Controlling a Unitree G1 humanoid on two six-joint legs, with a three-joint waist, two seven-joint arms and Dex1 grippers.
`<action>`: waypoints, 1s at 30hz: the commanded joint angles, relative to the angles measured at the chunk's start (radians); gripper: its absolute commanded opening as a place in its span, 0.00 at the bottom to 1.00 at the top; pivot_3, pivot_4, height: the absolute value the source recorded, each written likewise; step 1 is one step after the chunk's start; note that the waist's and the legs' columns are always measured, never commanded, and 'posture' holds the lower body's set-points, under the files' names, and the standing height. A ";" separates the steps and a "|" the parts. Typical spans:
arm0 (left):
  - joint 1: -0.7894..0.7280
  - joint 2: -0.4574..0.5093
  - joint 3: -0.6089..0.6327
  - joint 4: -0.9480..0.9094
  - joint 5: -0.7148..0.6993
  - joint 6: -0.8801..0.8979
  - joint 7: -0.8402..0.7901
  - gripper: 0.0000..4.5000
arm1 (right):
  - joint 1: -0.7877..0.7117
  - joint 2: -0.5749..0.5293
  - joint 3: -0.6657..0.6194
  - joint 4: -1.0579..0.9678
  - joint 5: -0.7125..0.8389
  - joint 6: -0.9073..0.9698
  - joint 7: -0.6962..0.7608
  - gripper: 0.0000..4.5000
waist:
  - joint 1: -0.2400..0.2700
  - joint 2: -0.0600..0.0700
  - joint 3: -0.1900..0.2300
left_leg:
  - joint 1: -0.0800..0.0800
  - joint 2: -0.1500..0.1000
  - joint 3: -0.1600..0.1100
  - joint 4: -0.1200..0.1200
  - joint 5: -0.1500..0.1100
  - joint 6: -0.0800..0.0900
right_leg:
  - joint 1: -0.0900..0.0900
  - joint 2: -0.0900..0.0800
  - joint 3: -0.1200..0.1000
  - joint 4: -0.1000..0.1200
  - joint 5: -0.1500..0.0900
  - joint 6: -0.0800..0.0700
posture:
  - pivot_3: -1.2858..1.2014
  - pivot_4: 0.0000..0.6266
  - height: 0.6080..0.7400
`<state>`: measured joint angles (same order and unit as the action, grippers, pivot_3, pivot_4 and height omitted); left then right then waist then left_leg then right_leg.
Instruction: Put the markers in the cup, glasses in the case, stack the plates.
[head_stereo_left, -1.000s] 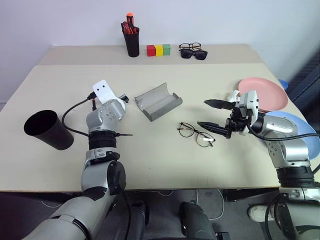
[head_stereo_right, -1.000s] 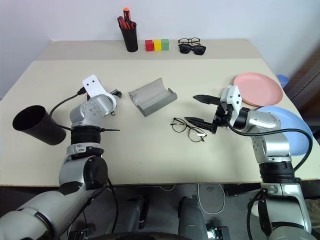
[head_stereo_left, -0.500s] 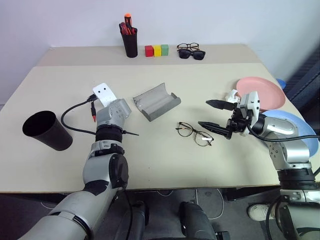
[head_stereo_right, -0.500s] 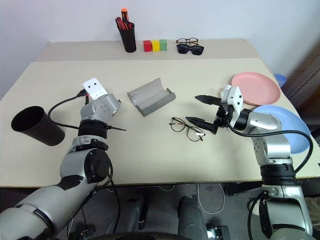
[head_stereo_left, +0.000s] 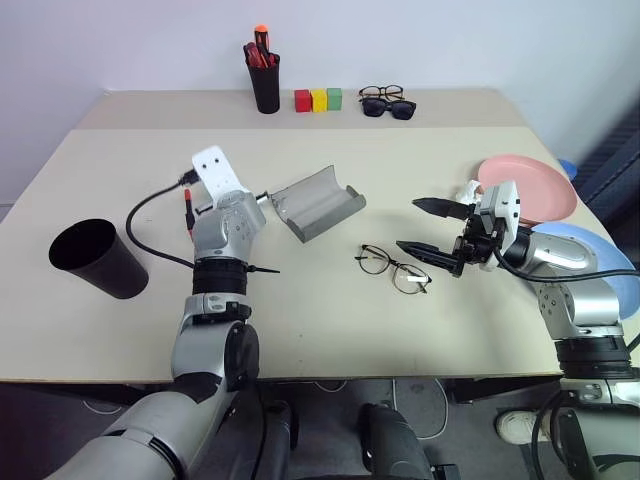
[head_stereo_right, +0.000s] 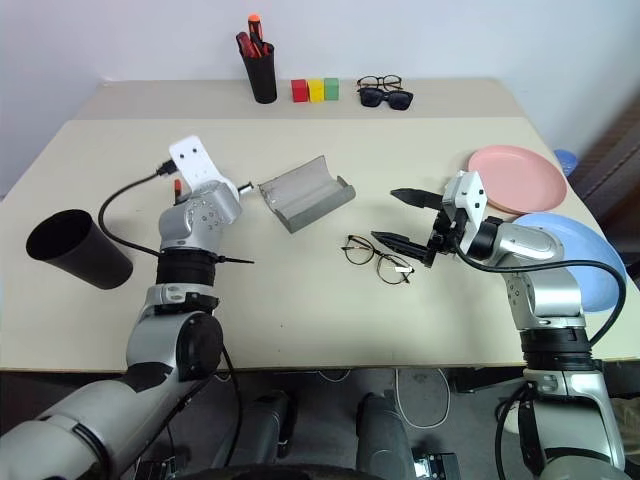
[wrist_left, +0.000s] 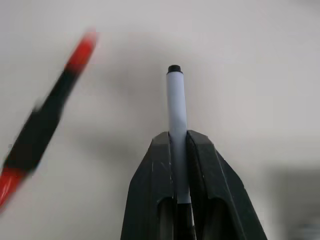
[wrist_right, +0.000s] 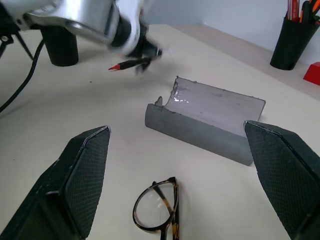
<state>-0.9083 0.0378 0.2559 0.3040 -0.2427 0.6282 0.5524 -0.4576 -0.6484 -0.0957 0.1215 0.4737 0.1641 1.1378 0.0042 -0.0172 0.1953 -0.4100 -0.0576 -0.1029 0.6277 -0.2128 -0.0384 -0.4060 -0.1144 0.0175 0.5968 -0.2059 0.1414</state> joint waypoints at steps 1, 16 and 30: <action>0.122 0.111 -0.154 -0.374 0.158 -0.118 -0.099 0.02 | -0.019 -0.009 -0.030 -0.004 0.000 -0.024 -0.002 0.98 | -0.012 0.000 0.000 | 0.000 0.000 0.001 -0.001 0.000 0.000 | -0.001 0.000 0.001 0.001 0.000 0.000 | 0.52 0.24 1.00; 0.537 0.315 0.016 -0.711 0.361 -0.334 -0.216 0.02 | -0.084 0.046 0.011 0.090 -0.033 -0.074 0.030 0.98 | -0.015 0.000 0.000 | 0.001 0.001 0.000 0.000 0.001 -0.001 | -0.001 0.001 0.002 0.002 0.001 -0.003 | 0.52 0.24 1.00; 0.700 0.281 0.139 -0.753 0.382 -0.340 -0.242 0.02 | -0.064 0.048 0.007 0.069 -0.012 -0.056 0.067 0.98 | -0.016 0.000 0.000 | 0.001 0.001 0.000 0.001 0.001 -0.001 | -0.001 0.001 0.001 0.002 0.001 -0.003 | 0.52 0.24 1.00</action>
<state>-0.2116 0.3138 0.3710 -0.4161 0.1228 0.3143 0.3093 -0.5223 -0.6001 -0.0748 0.2286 0.4367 0.1043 1.1938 -0.0119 -0.0170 0.1951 -0.4089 -0.0567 -0.1028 0.6282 -0.2116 -0.0394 -0.4065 -0.1138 0.0189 0.5984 -0.2047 0.1382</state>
